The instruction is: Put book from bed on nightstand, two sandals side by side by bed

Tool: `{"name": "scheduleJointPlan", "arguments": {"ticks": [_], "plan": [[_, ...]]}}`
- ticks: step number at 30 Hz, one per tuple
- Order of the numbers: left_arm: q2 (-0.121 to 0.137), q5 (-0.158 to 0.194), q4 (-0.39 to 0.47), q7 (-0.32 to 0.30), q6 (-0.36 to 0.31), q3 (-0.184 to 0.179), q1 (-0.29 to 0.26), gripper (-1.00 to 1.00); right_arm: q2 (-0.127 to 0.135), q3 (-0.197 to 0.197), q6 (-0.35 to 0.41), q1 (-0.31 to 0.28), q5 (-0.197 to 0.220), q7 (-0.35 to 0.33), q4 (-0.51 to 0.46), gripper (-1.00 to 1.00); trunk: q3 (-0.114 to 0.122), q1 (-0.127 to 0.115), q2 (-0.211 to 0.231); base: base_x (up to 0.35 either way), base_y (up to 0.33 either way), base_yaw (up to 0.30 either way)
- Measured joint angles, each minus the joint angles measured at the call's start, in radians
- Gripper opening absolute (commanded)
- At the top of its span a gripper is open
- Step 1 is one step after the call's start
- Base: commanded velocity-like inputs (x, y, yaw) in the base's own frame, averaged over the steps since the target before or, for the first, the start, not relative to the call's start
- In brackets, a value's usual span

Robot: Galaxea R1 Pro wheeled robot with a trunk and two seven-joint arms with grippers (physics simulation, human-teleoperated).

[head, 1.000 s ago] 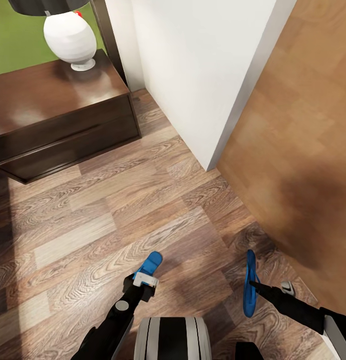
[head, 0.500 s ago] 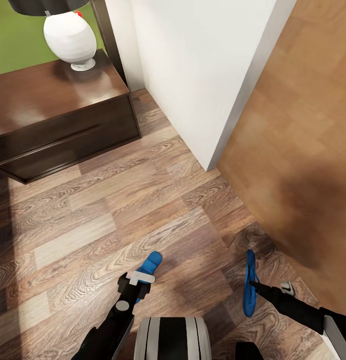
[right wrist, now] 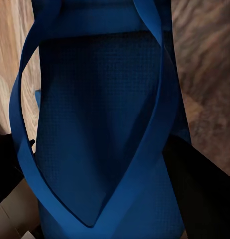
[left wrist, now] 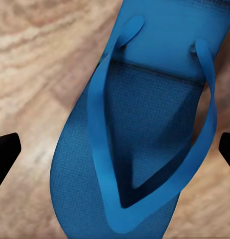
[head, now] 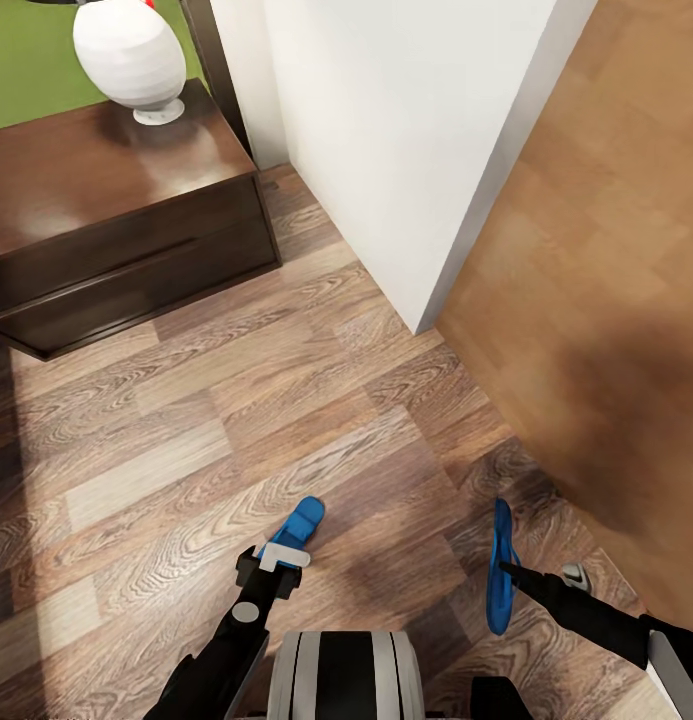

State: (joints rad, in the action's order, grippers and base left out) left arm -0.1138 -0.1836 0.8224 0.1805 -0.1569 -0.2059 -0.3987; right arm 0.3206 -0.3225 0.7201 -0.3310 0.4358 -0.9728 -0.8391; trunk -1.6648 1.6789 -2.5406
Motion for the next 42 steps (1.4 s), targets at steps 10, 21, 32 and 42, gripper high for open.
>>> {"name": "scheduleJointPlan", "arguments": {"ticks": [10,21,32,42], "plan": [[0.000,0.000,0.000,0.000,0.000,-0.001,0.000,1.00,0.000,0.000,0.000,0.000,0.000,0.000,0.000,-1.00,-0.012,0.001,-0.001,0.000,0.000,0.000],[0.000,0.000,0.000,0.000,0.001,-0.002,0.000,1.00,0.000,0.000,0.000,0.000,0.000,0.000,0.000,-1.00,-0.012,0.001,-0.001,0.074,0.000,0.000],[0.000,0.000,0.000,-0.001,0.002,-0.002,0.000,1.00,0.000,0.000,0.000,0.000,0.000,0.000,0.000,-1.00,-0.012,0.001,-0.001,0.011,0.000,0.000],[-0.001,0.001,-0.002,-0.002,0.000,-0.002,0.000,1.00,0.000,0.001,0.000,0.000,0.000,0.000,0.000,-1.00,-0.031,0.004,-0.002,0.000,0.000,0.000]]}}
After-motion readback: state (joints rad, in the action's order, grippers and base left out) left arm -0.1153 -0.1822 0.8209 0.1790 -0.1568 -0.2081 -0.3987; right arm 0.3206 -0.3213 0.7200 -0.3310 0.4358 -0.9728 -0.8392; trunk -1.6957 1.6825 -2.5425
